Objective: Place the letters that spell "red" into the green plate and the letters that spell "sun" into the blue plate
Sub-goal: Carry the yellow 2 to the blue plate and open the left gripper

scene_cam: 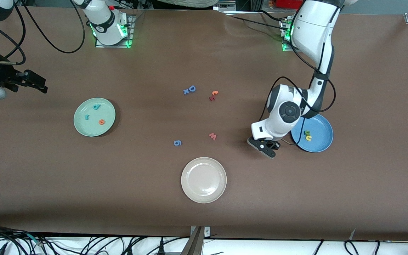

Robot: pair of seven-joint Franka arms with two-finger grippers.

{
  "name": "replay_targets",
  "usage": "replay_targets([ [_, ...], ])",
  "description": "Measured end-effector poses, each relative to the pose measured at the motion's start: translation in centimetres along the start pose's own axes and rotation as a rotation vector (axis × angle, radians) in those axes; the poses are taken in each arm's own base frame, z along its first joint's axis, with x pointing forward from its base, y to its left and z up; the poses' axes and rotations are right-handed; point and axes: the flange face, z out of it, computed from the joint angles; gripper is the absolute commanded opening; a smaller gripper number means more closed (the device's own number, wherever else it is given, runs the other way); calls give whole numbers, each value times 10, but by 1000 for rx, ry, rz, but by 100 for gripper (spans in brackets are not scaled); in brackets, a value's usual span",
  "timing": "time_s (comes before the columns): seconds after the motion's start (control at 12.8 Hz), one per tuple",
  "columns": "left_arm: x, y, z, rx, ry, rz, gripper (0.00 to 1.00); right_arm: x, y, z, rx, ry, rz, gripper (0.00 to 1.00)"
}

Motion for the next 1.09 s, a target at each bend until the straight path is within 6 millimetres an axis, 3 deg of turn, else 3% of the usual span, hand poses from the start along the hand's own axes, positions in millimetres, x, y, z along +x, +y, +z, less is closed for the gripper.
replay_targets([
  [0.47,-45,-106,-42,-15,-84,25,0,0,-2,0,0,1,-5,100],
  [0.78,-89,-158,-40,-10,-135,58,1,0,-4,0,0,2,-8,100],
  [0.93,-104,-167,-34,-17,-154,52,17,0,-4,0,0,2,-8,100],
  [1.09,-113,-169,-29,-24,-168,42,40,0,-5,-1,0,2,-10,100],
])
